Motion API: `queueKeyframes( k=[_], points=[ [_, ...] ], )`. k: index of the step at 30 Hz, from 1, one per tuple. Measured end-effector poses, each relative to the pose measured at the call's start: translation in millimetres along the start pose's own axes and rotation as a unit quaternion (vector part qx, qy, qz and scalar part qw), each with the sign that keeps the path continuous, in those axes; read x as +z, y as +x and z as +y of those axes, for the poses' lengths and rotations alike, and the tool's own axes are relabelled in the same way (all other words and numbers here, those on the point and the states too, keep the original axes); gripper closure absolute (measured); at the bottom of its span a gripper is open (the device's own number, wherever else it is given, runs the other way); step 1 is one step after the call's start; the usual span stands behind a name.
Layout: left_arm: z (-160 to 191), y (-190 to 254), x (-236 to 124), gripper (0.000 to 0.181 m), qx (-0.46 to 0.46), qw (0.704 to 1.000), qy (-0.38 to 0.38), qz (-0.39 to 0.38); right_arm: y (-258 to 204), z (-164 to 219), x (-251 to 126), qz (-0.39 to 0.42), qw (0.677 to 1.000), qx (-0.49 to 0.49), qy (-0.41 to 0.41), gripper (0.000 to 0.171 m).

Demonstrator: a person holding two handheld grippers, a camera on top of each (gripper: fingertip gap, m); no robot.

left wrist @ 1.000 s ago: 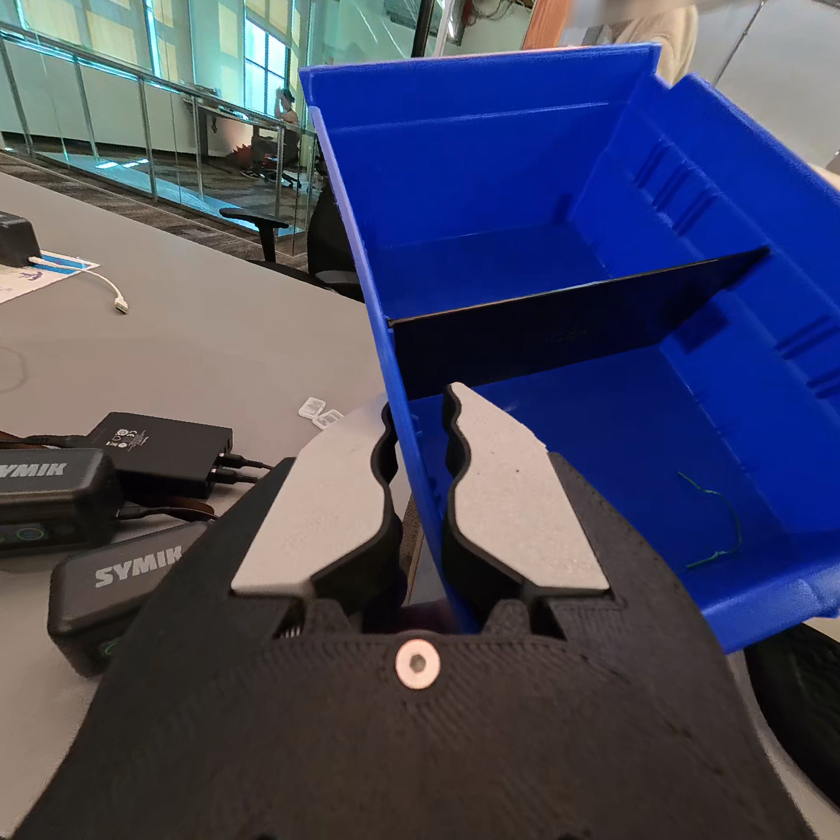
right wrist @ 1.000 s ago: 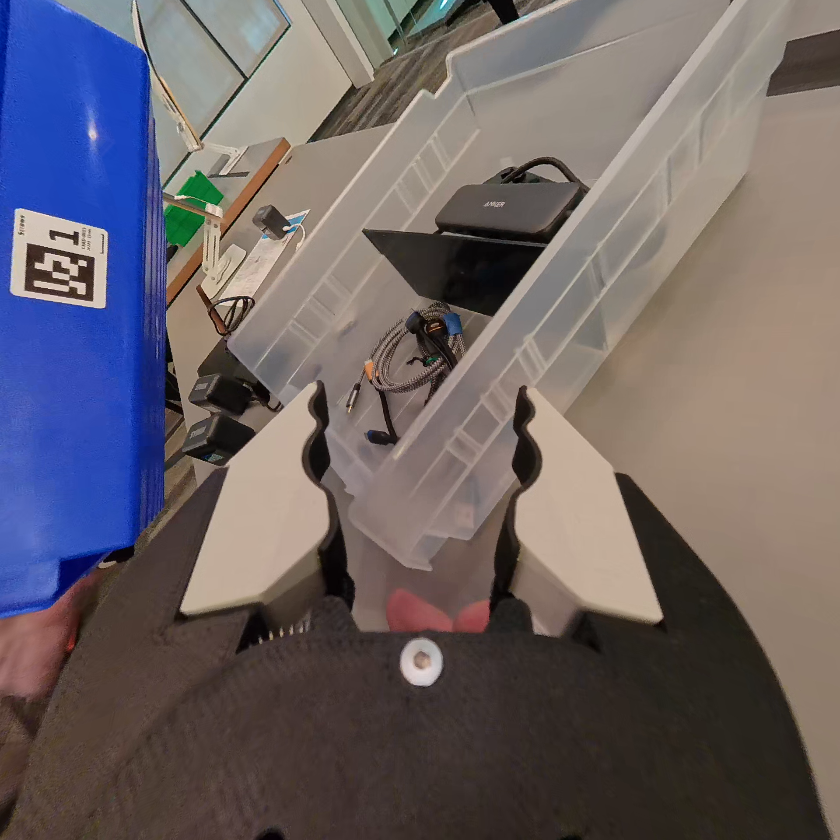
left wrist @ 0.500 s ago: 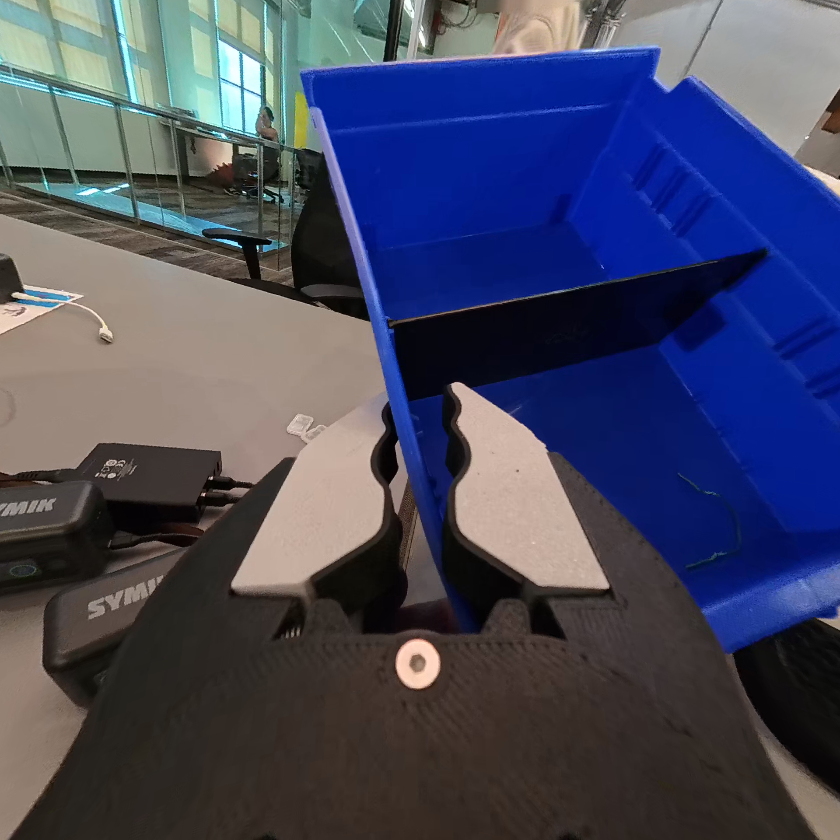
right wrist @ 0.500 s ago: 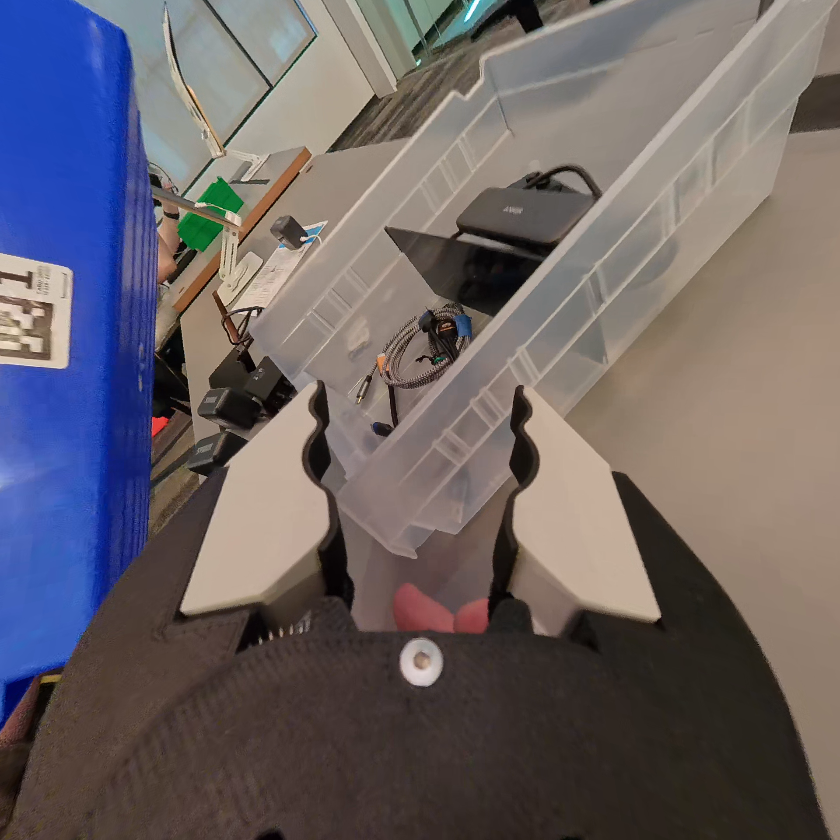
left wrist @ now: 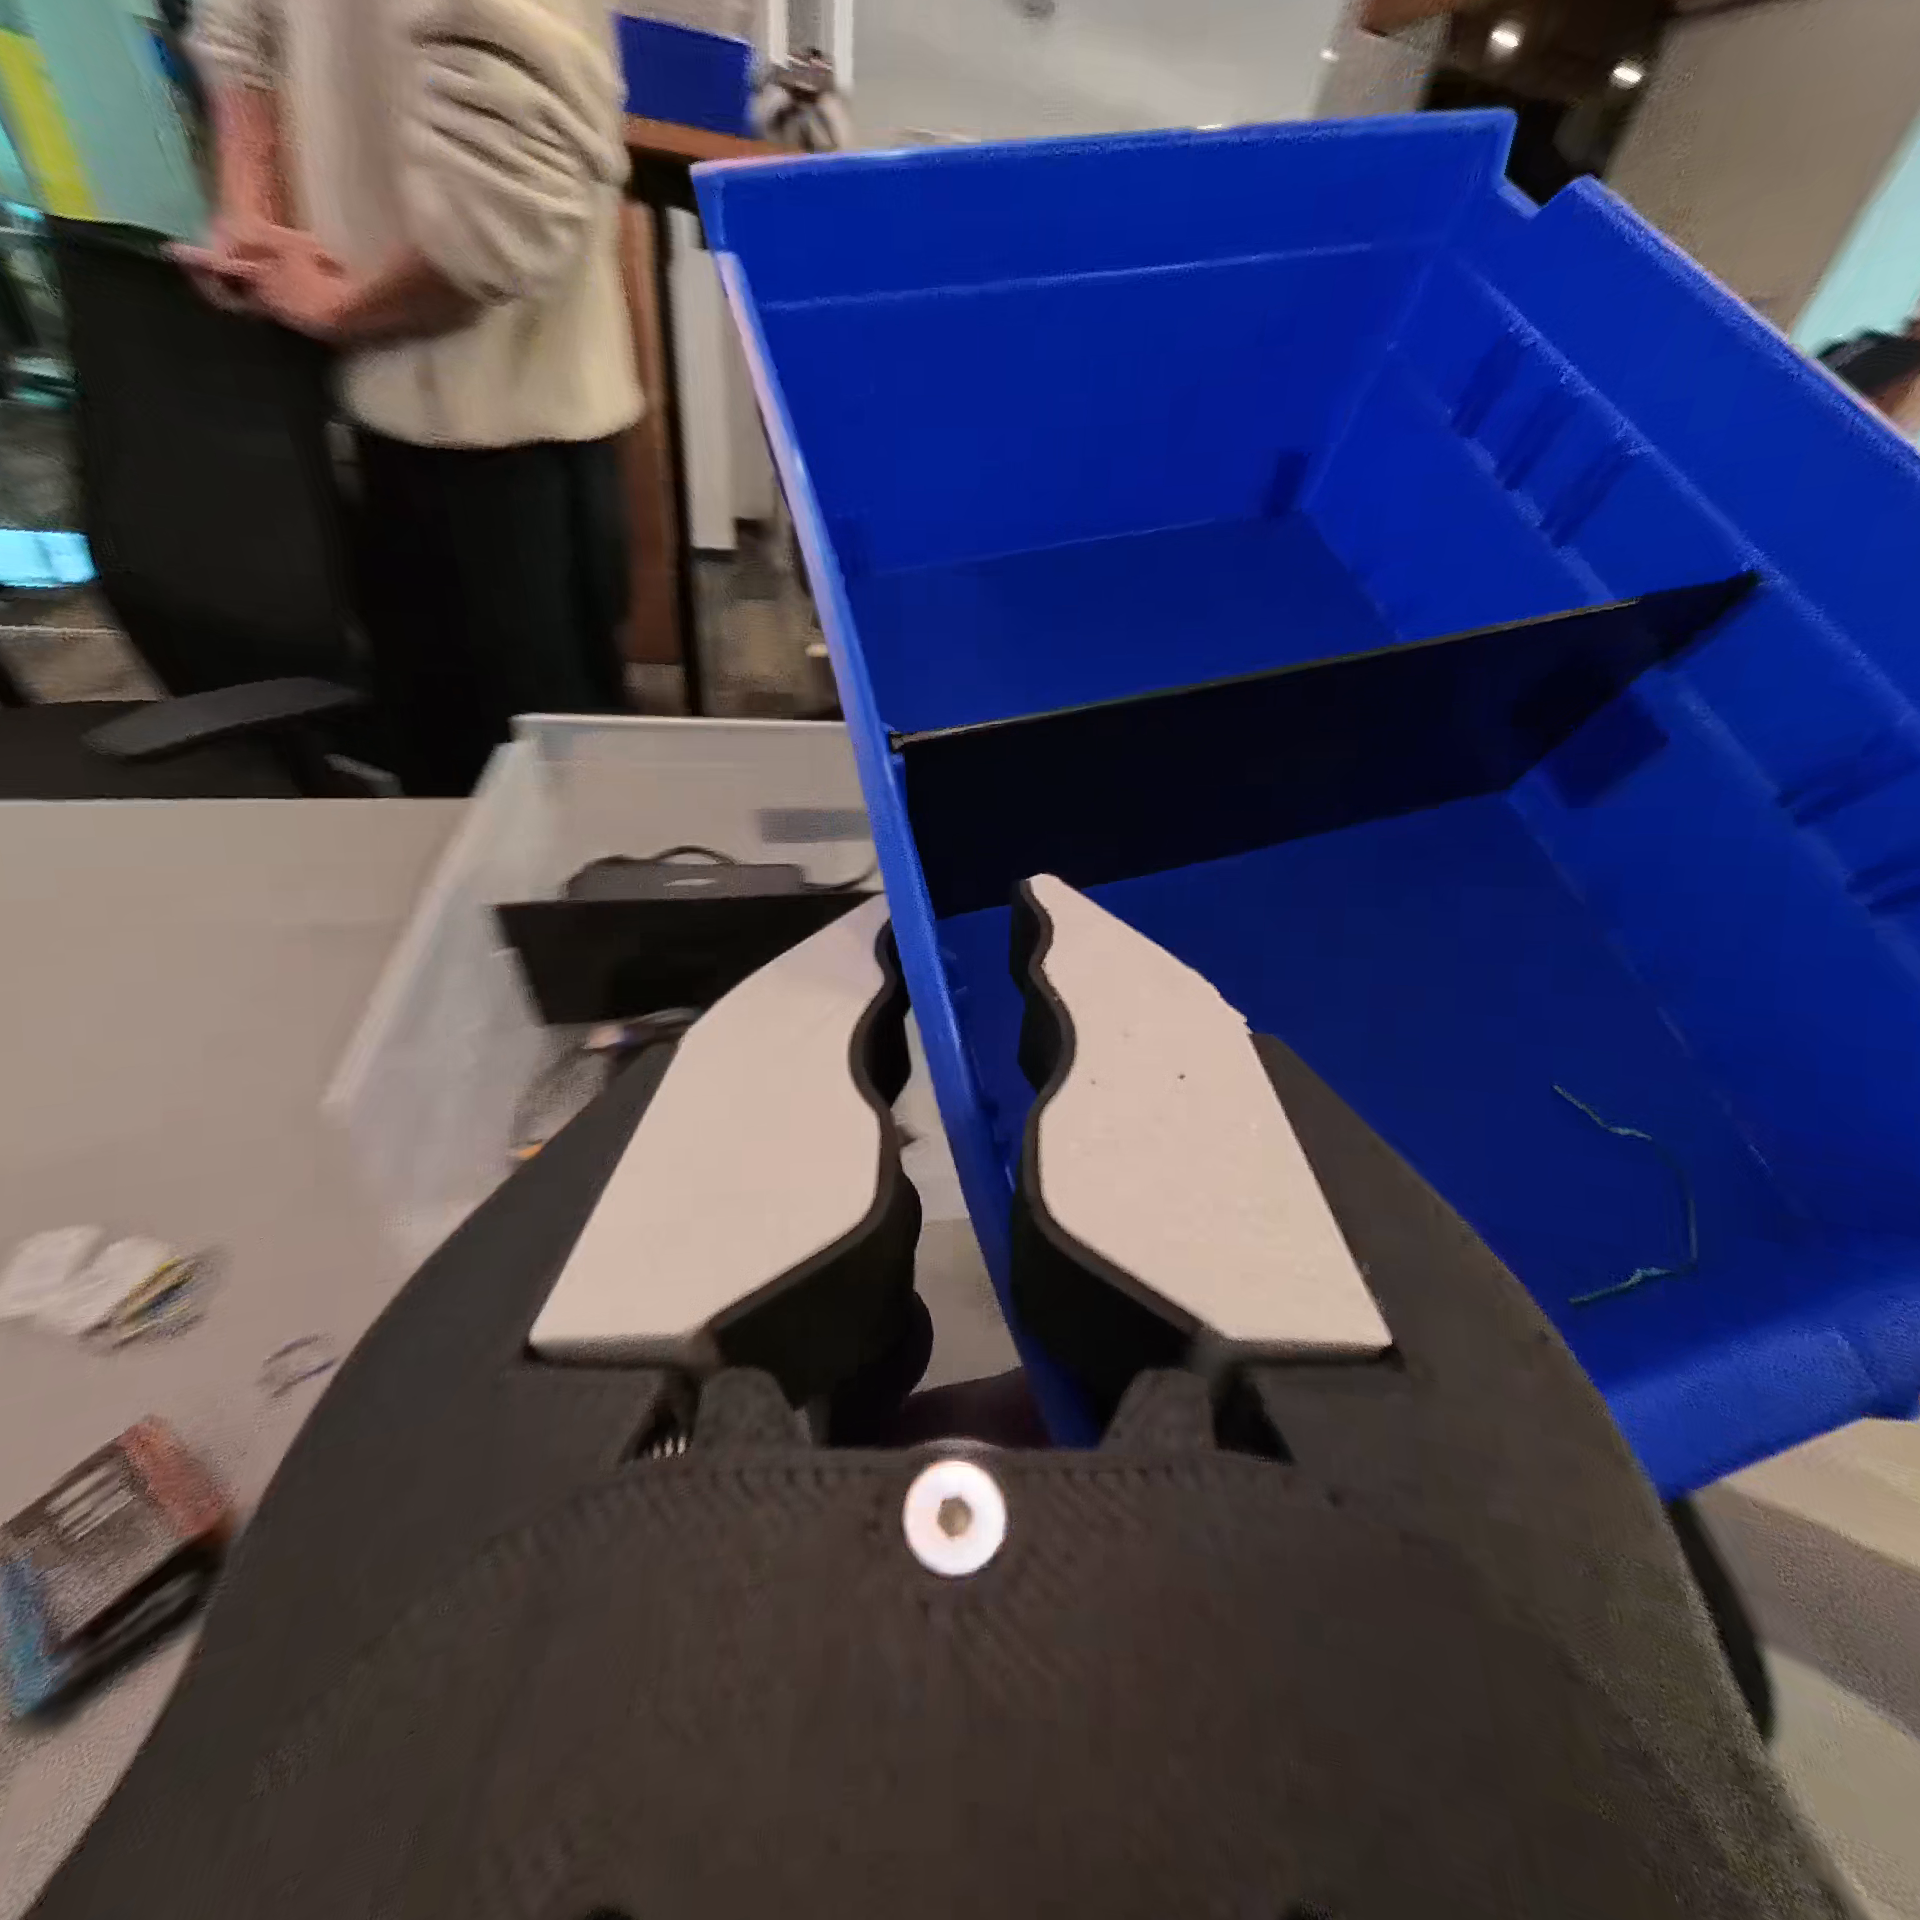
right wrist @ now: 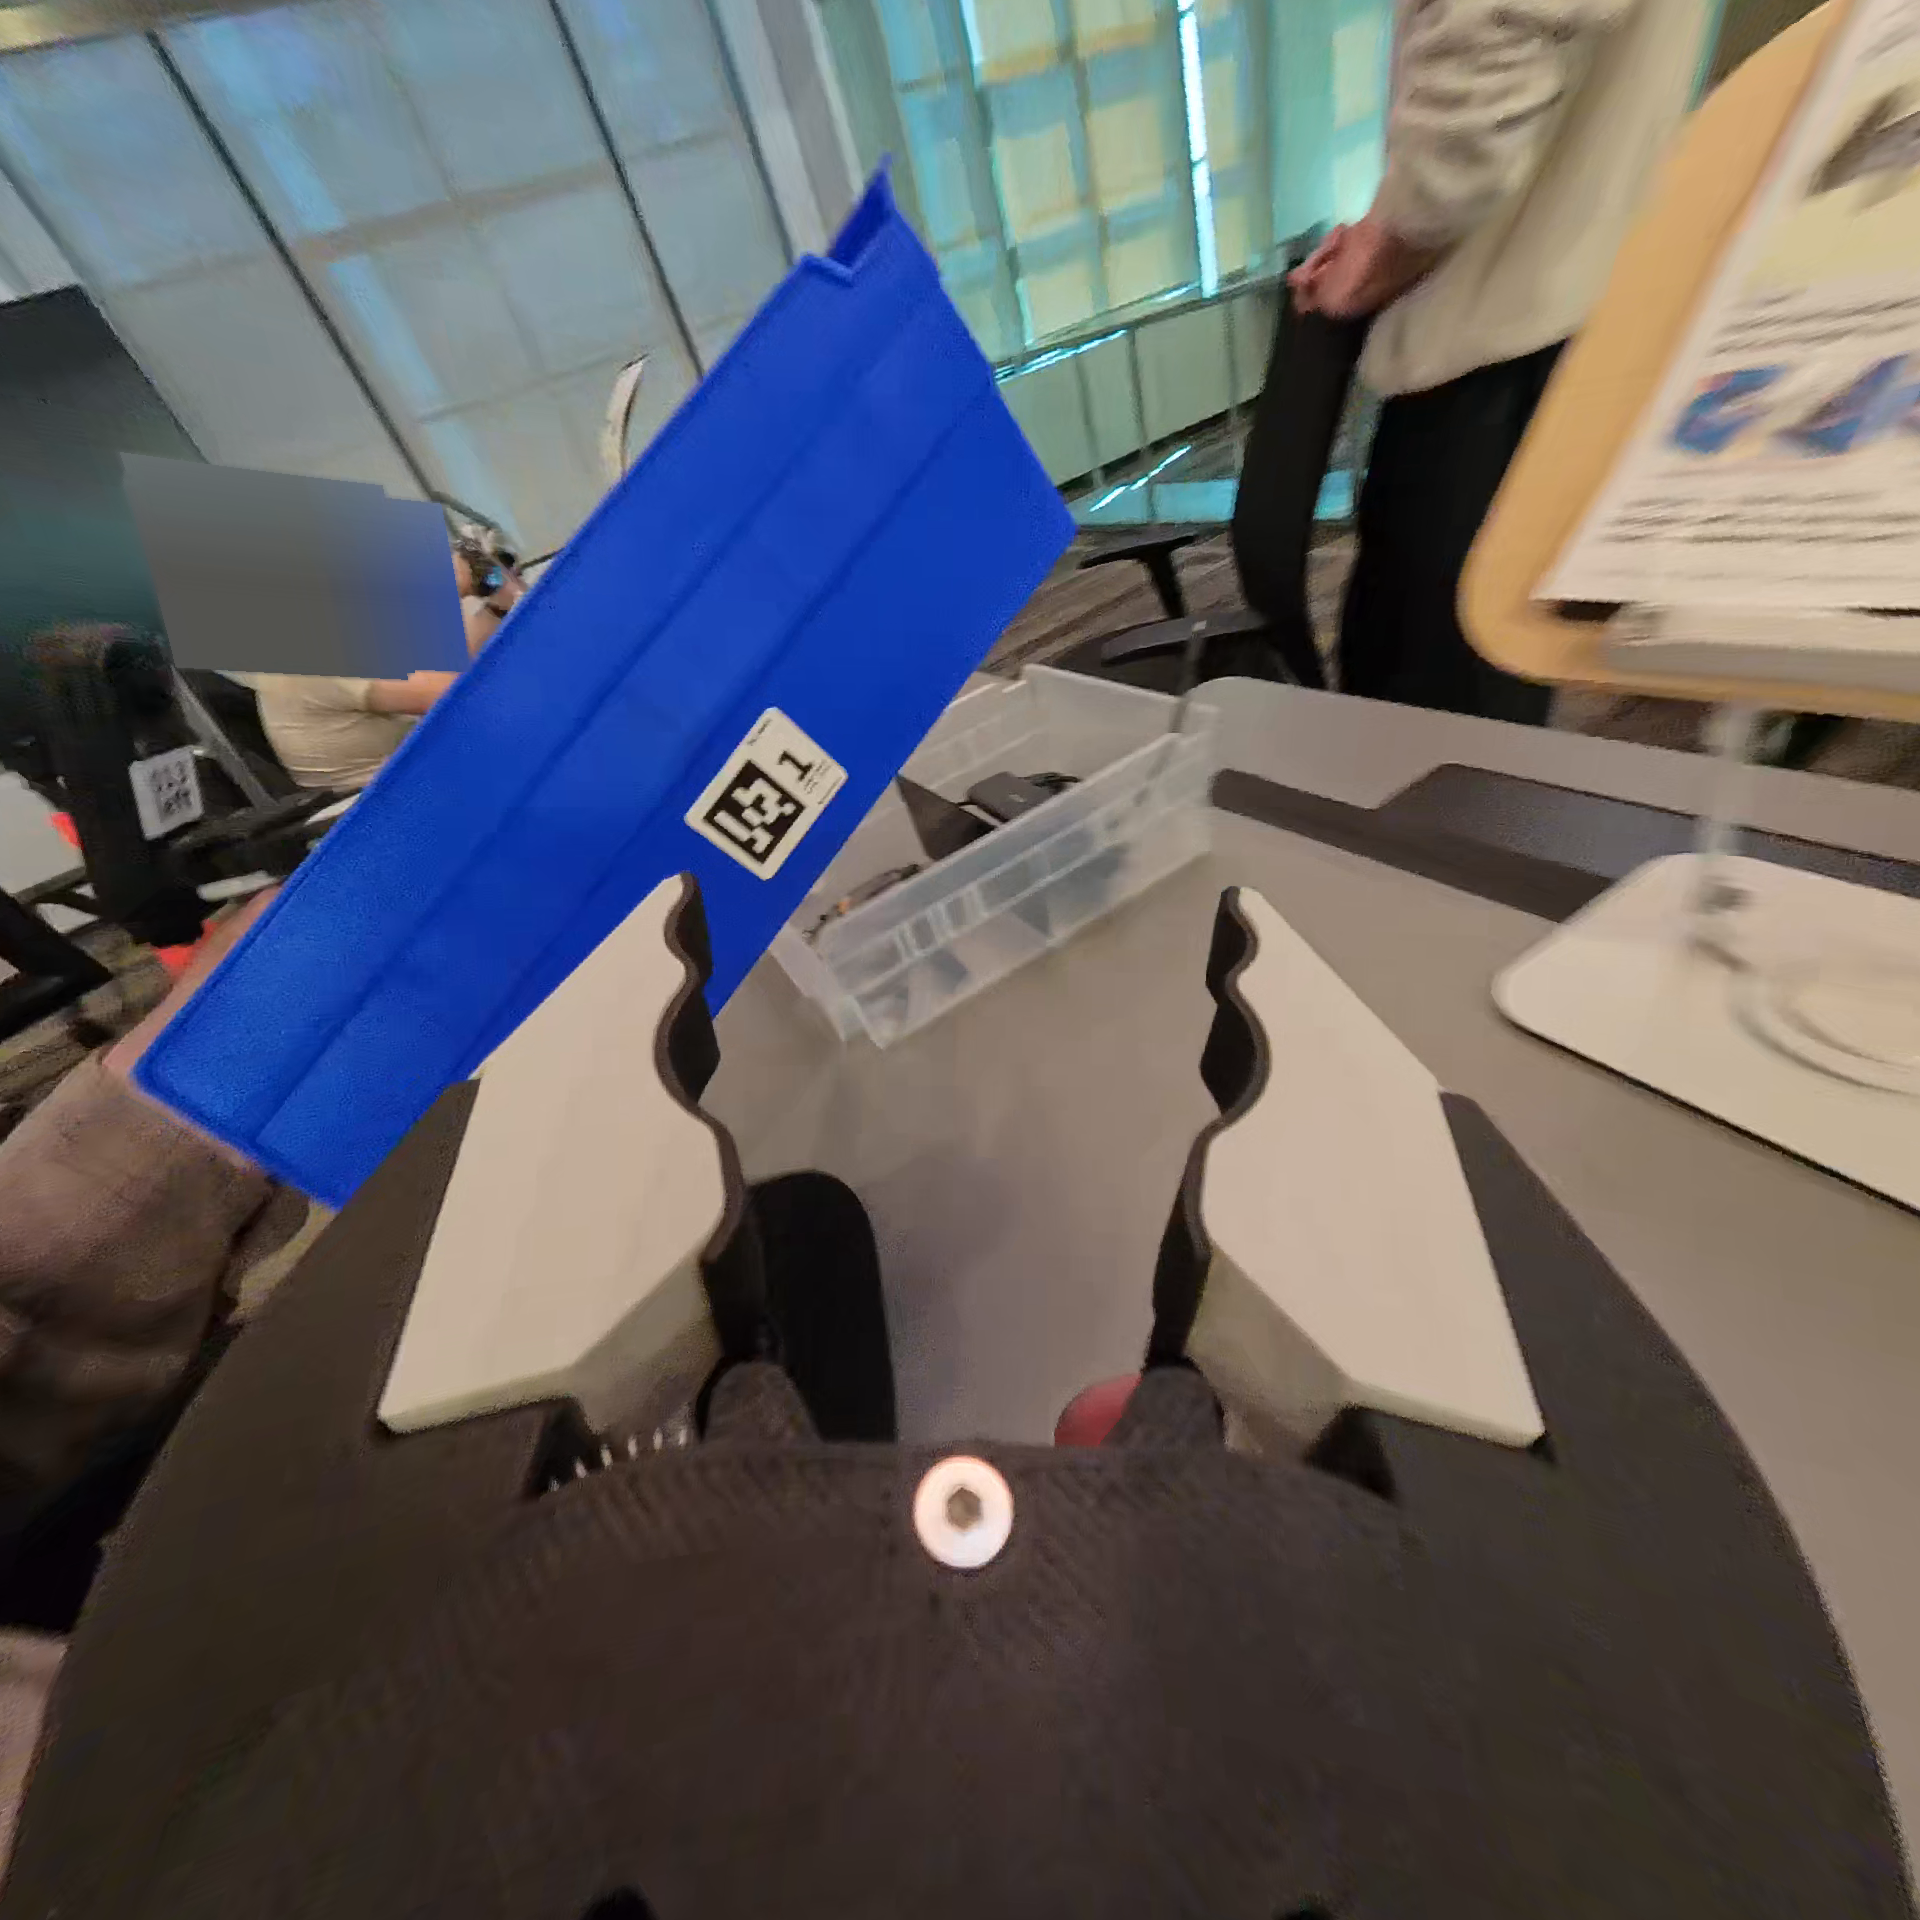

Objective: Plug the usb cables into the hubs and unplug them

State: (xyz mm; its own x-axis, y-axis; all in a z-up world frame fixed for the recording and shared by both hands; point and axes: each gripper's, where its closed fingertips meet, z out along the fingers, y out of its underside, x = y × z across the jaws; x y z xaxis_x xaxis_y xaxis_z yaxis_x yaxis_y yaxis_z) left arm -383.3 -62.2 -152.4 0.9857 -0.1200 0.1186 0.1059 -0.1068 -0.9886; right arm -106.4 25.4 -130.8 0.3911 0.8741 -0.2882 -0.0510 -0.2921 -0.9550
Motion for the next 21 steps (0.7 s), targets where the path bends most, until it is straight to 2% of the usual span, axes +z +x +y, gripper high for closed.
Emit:
queueKeyframes(
  k=[5, 11, 15, 21],
  points=[
    [2.6, 111.8, 73.0, 0.165, 0.016, 0.993, -0.042, 0.113, 26.1, -16.7, -119.8, 0.029, 0.997, 0.025, 0.064, 0.070],
    [20.6, 261.8, 167.4, 0.165, 0.026, 0.970, -0.093, 0.221, 54.0, -20.2, -246.7, 0.170, 0.974, -0.011, 0.151, 0.052],
    [45.8, 360.8, 227.6, 0.165, 0.048, 0.954, -0.115, 0.274, 82.8, -12.3, -295.4, 0.251, 0.954, -0.025, 0.159, 0.049],
    [89.1, 475.1, 294.2, 0.165, 0.057, 0.938, -0.146, 0.309, 146.7, -2.6, -335.8, 0.335, 0.930, -0.026, 0.150, 0.050]
  ],
)
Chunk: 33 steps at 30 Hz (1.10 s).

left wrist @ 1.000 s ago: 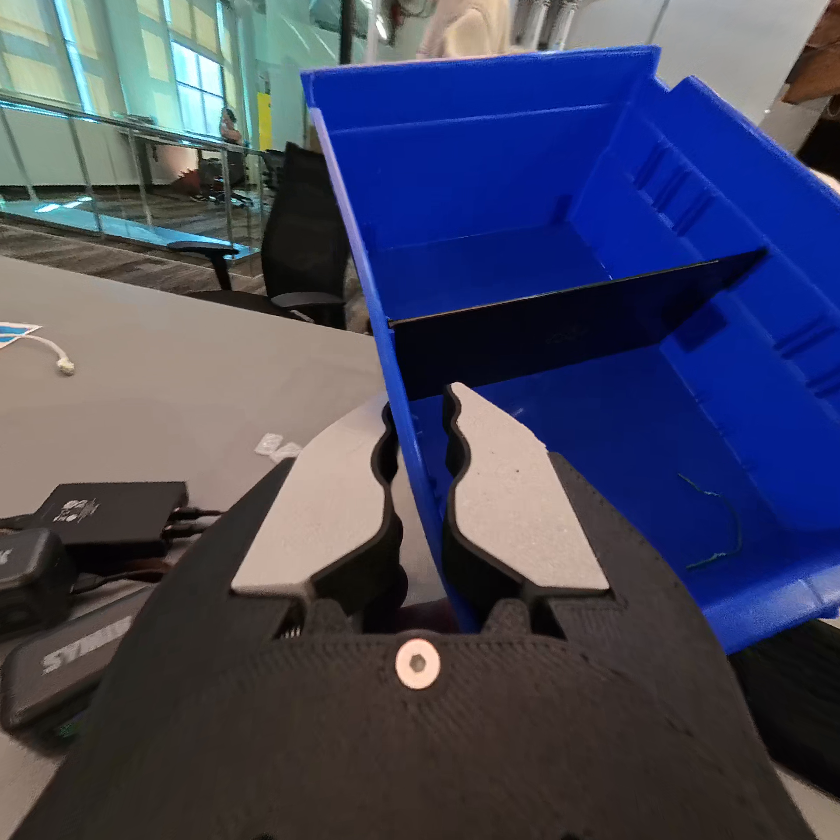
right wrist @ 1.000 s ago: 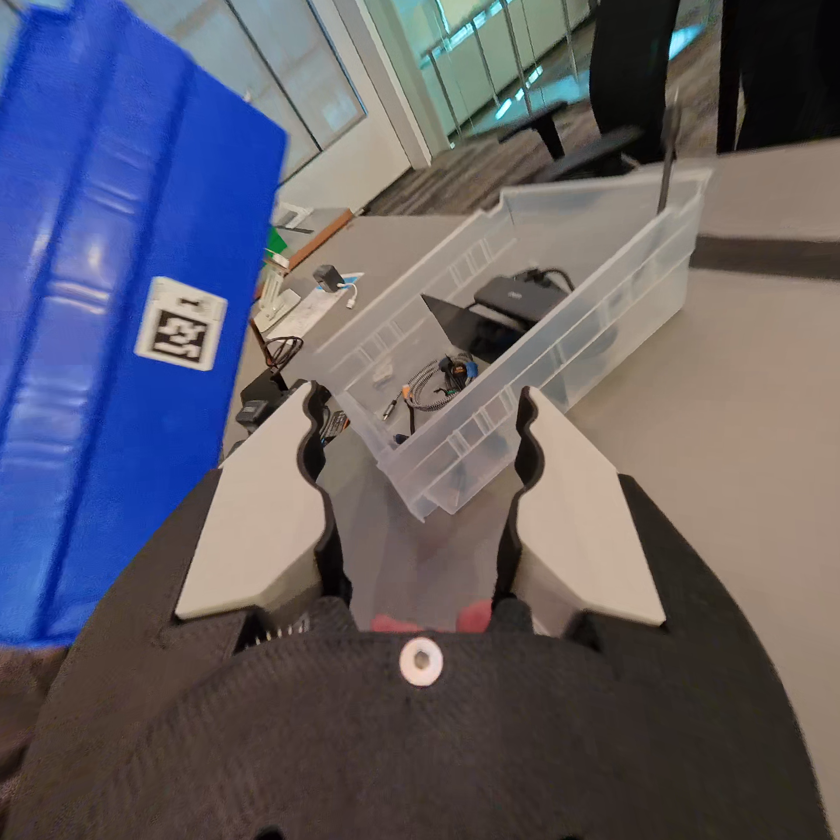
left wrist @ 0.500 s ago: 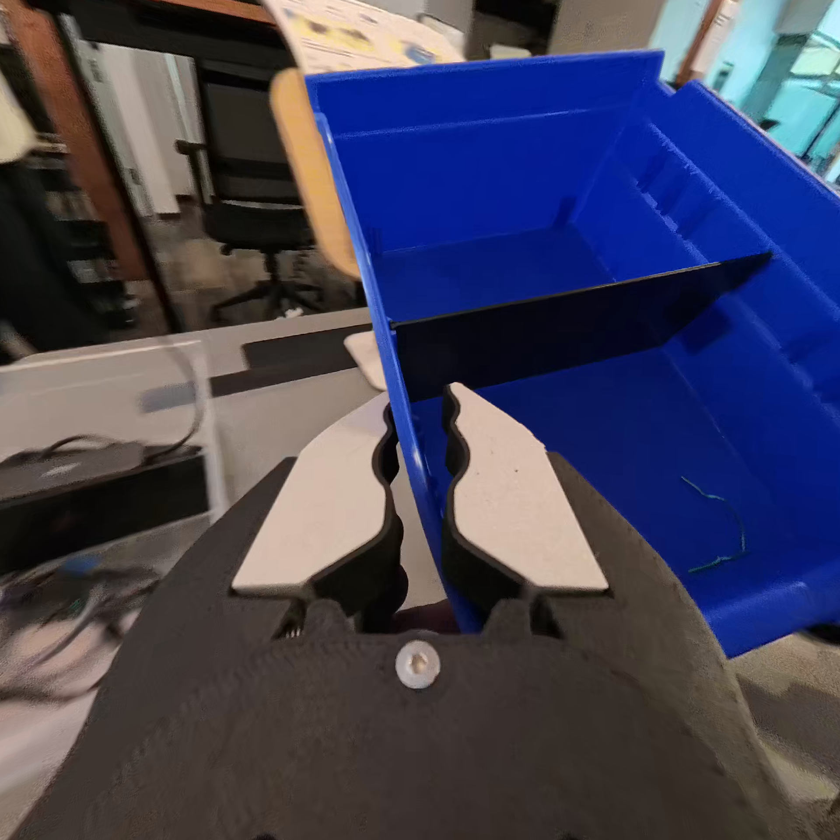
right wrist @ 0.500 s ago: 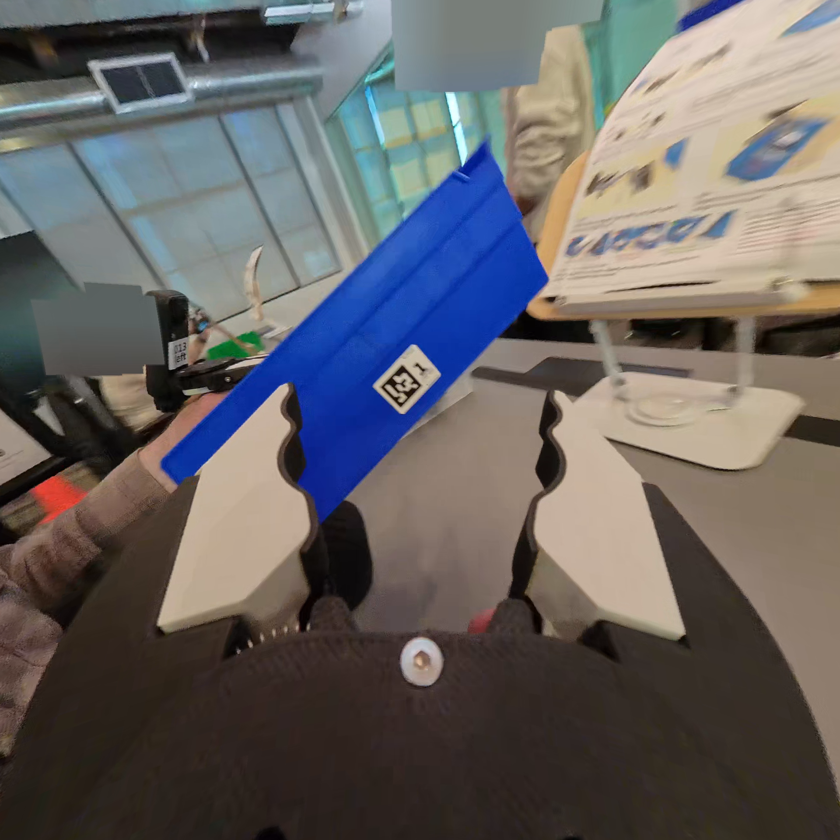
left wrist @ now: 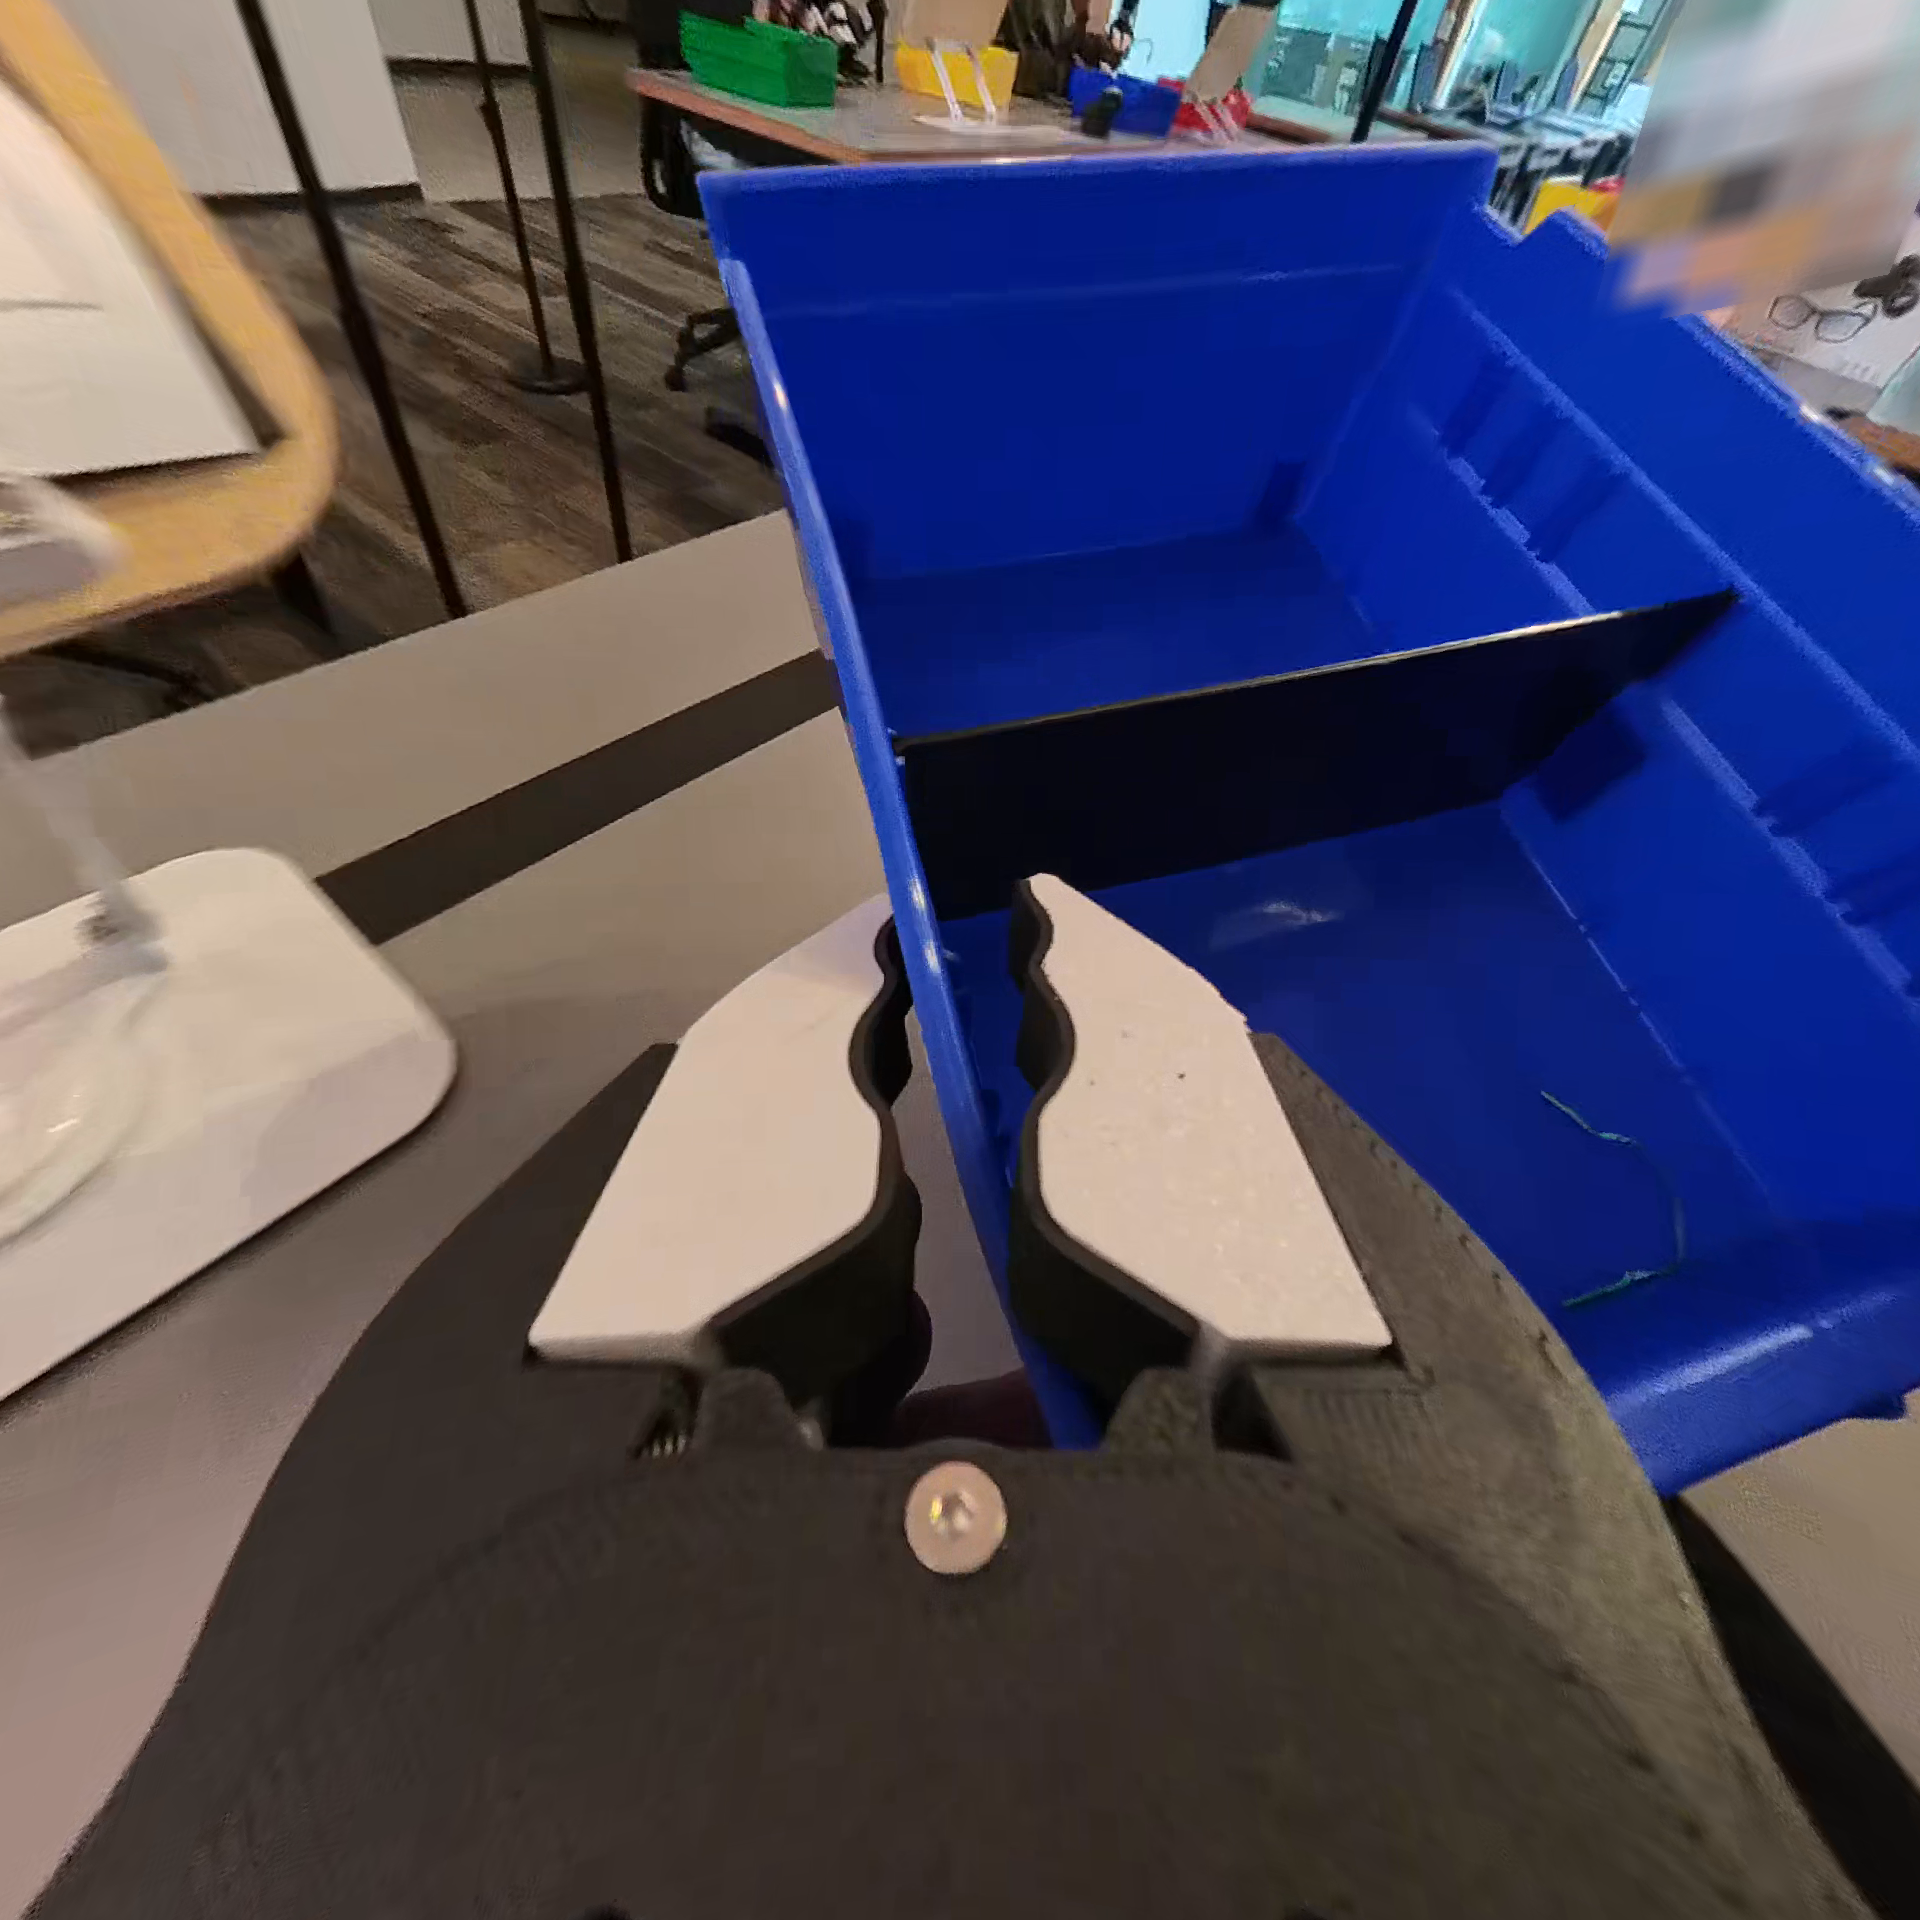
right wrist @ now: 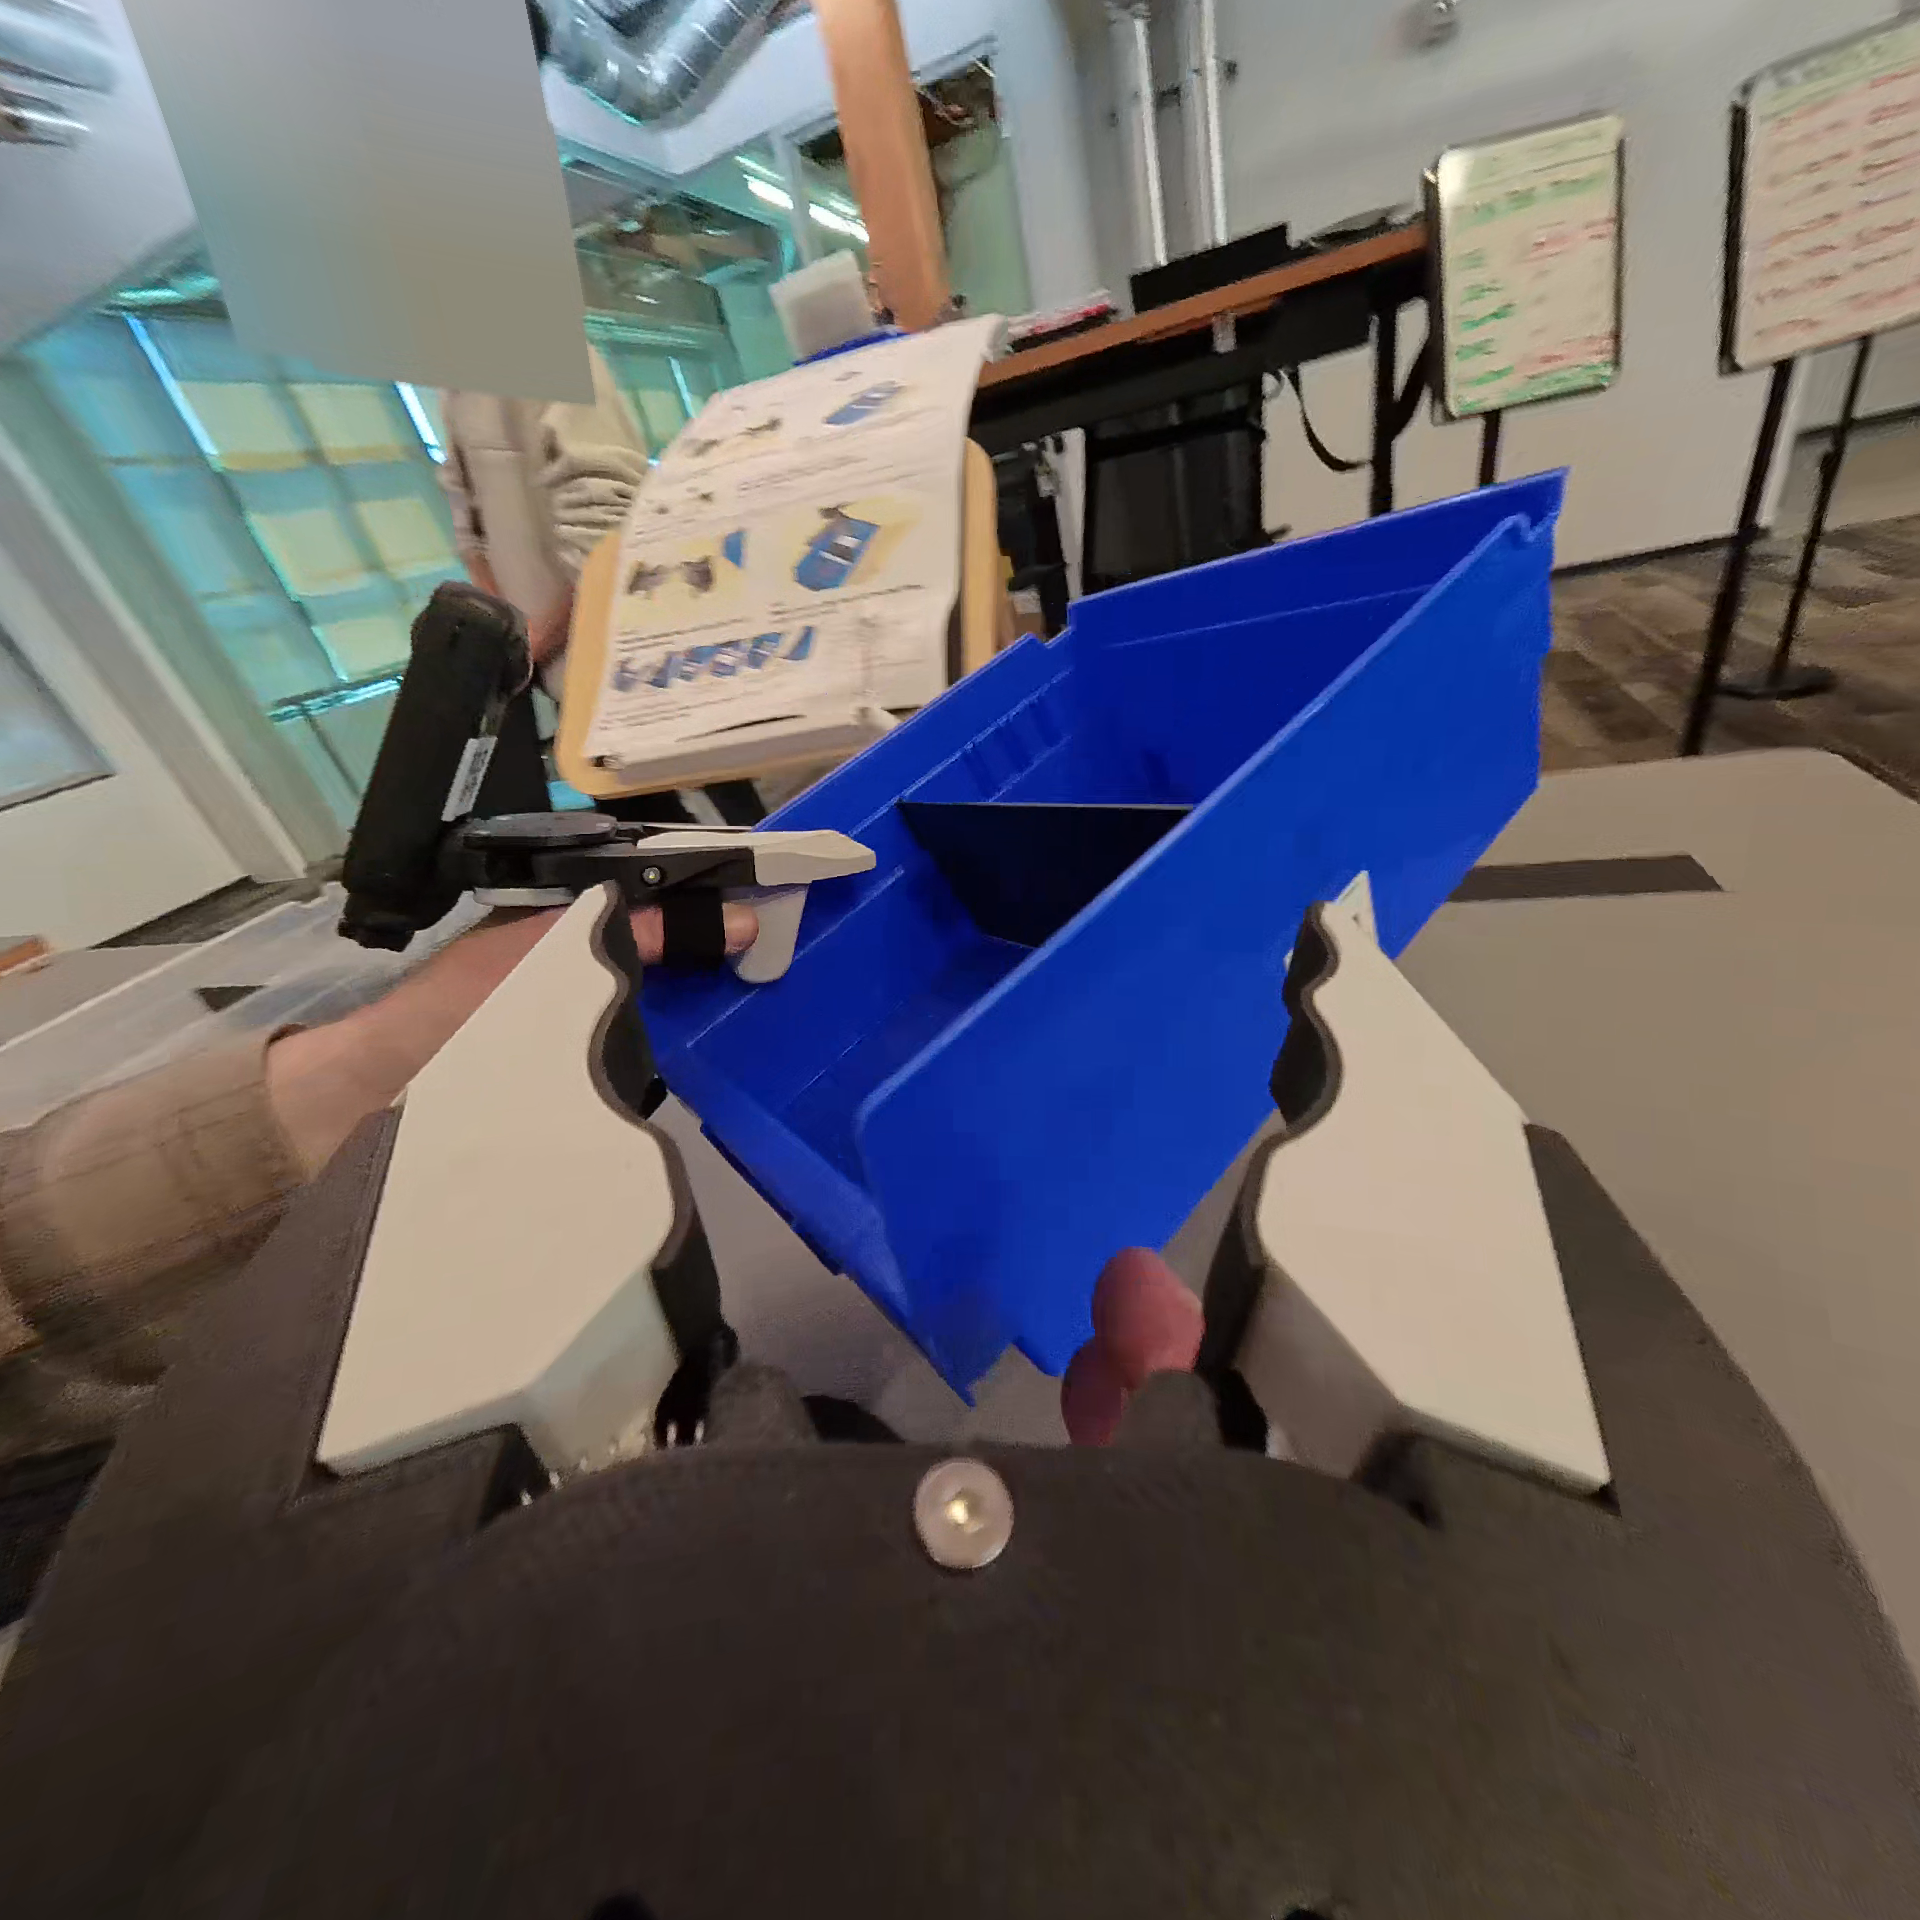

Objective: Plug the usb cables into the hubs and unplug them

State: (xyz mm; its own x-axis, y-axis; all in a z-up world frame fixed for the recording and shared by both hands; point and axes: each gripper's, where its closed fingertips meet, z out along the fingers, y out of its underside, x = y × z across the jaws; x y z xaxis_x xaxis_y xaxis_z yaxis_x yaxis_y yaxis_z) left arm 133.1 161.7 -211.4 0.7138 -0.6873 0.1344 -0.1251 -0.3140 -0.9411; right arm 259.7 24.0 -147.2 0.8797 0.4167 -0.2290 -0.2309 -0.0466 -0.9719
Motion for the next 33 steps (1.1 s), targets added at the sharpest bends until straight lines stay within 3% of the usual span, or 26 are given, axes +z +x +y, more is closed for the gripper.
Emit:
queueKeyframes(
  k=[7, 14, 28, 33],
  points=[
    [1.7, 43.8, 90.8, 0.163, 0.010, 1.000, -0.014, 0.013, 80.3, 15.6, 12.3, 0.063, 0.998, -0.018, -0.006, 0.060],
    [16.5, 55.3, 141.6, 0.158, -0.003, 0.999, -0.027, 0.019, 134.3, 32.3, 21.6, 0.086, 0.996, -0.023, -0.031, 0.059],
    [39.5, 61.9, 177.5, 0.141, -0.022, 0.999, -0.041, 0.029, 190.2, 62.1, 38.4, 0.110, 0.992, -0.012, -0.068, 0.068],
    [38.3, 72.1, 180.3, 0.131, -0.018, 0.998, -0.040, 0.040, 211.3, 68.9, 36.9, 0.129, 0.988, -0.018, -0.080, 0.078]
  ],
)
